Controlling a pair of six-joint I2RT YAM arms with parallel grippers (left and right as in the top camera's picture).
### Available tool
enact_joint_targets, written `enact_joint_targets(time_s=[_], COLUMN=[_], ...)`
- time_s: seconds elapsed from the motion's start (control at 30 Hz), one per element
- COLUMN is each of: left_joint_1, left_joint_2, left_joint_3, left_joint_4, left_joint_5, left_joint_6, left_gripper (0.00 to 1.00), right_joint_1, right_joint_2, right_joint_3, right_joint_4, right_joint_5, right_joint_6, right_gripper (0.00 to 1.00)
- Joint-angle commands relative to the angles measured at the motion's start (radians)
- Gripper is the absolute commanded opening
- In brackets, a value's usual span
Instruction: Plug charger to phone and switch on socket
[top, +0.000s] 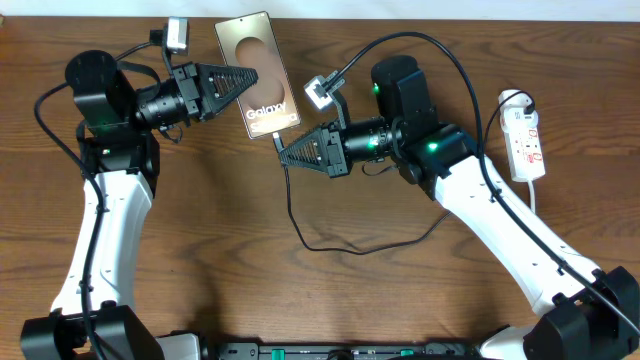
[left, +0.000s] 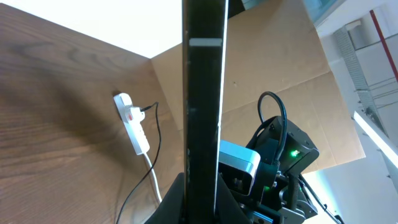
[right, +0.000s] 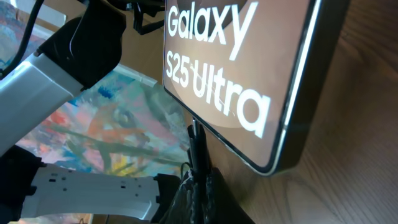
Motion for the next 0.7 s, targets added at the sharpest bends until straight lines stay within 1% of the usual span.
enact_joint_targets(time_s=[0.0,0.37,0.43,0.47,0.5,0.53,0.63,0.67], left_joint_1=[-0.002,-0.001,-0.001,-0.001,-0.001,-0.001,0.002,0.005], left_joint_2=[-0.012,-0.012,-0.012,-0.012,-0.012,-0.012,-0.012,-0.012], left_joint_3=[0.028,0.028,0.028,0.028,0.028,0.028,0.028,0.028], left_joint_4=[0.011,0.011,0.011,0.011,0.011,0.011,0.010,0.008], left_joint_5=[0.065,0.031,0.009,-0.015,-0.026,-0.038,-0.044,-0.044], left_joint_6=[0.035,0.000,-0.062,-0.107,-0.113,-0.111,-0.080,-0.060], left_gripper=[0.07,0.07,0.07,0.07,0.07,0.07,0.07,0.07], right_joint_1=[-0.024,-0.042,-0.042,-0.042,-0.042,-0.042,-0.042,-0.042], right_joint_2=[0.000,0.000,0.000,0.000,0.000,0.000,0.000,0.000], right_joint_3=[0.002,0.002,0.002,0.002,0.002,0.002,0.002,0.002], right_joint_4=[0.014,0.008,0.002,-0.010,-0.021,-0.071,-0.188,-0.247], right_joint_5=[-0.003,0.006,0.006,0.006,0.006,0.007,0.037,0.076], right_joint_6=[0.027,0.030,0.016,-0.002,-0.020,-0.084,-0.186,-0.222], right_gripper=[0.01,0.01,0.01,0.01,0.01,0.01,0.01,0.01])
